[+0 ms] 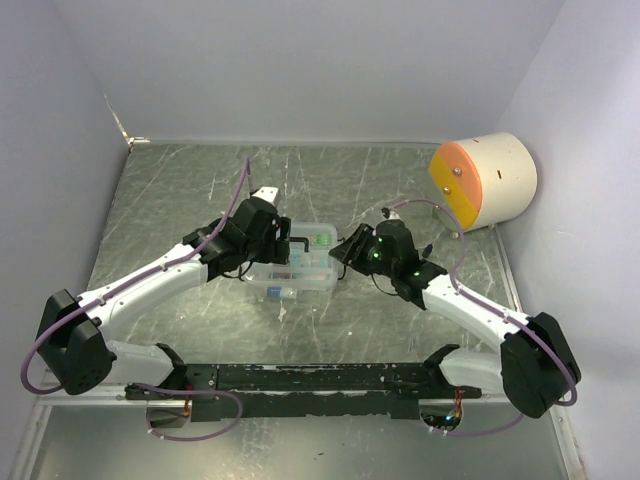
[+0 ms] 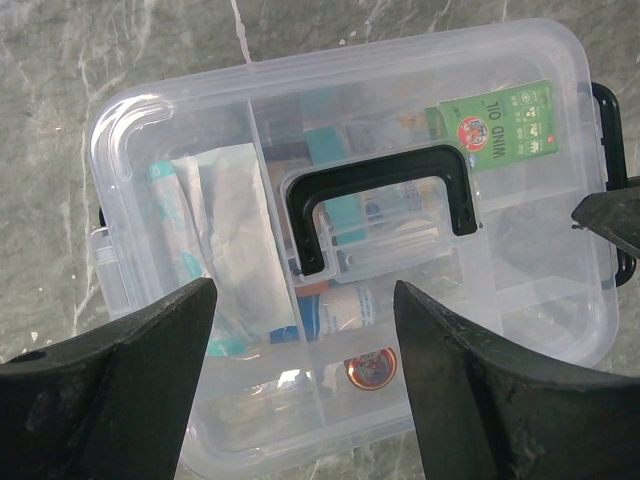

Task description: Organize the medicine kit

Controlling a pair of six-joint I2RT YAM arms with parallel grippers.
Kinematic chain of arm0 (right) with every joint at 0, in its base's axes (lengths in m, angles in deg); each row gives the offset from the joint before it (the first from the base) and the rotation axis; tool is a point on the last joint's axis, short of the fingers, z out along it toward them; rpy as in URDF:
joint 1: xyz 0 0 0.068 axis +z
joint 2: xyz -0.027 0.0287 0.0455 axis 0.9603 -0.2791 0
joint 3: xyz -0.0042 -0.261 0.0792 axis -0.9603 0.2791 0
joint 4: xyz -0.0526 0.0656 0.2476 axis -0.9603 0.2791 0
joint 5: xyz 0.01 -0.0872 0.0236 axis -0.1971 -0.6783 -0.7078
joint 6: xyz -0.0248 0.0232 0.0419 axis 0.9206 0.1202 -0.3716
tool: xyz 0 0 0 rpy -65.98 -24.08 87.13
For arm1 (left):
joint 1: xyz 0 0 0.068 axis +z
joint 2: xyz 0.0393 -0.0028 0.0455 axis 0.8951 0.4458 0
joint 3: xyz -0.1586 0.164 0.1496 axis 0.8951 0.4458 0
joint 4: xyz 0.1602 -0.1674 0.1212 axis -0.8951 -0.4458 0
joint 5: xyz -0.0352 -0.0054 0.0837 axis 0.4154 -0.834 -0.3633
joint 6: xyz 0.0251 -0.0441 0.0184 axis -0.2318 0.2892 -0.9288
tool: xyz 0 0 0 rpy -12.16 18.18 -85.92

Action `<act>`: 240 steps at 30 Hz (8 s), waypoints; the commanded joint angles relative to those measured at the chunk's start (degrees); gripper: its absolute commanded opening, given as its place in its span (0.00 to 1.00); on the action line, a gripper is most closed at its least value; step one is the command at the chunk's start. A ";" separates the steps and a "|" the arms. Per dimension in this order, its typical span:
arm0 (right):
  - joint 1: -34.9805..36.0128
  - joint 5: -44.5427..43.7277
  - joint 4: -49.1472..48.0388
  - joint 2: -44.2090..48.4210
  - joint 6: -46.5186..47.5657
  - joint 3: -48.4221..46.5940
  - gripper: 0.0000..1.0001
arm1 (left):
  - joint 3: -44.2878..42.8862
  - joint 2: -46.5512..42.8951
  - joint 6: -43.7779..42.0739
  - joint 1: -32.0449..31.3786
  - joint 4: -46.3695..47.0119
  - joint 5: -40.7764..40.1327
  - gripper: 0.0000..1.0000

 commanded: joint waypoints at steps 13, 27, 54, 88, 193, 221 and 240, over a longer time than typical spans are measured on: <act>5.42 -14.61 13.46 -1.18 2.66 -5.14 0.41 | 0.79 0.74 1.75 -0.38 -1.38 -0.20 0.82; 6.27 -15.91 14.81 -1.19 2.79 -5.97 0.41 | 0.52 0.92 1.62 -0.37 -1.57 -0.40 0.81; 9.24 -17.17 15.01 -0.51 3.55 -8.08 0.22 | 0.57 0.54 2.54 -0.44 -1.74 0.21 0.81; 18.63 -19.97 31.96 -22.69 33.21 -43.77 0.81 | 14.59 -20.35 15.01 27.31 10.96 22.53 1.00; 20.56 -12.84 30.84 -38.03 33.63 -42.26 0.74 | 20.67 -17.39 20.23 31.39 11.14 38.80 0.53; 20.54 -12.21 29.68 -38.56 32.50 -41.00 0.72 | 21.33 -11.55 18.41 27.53 17.02 40.41 0.54; 20.52 -12.78 29.68 -38.80 31.82 -40.62 0.71 | 14.39 -10.55 15.03 22.13 6.91 28.22 0.50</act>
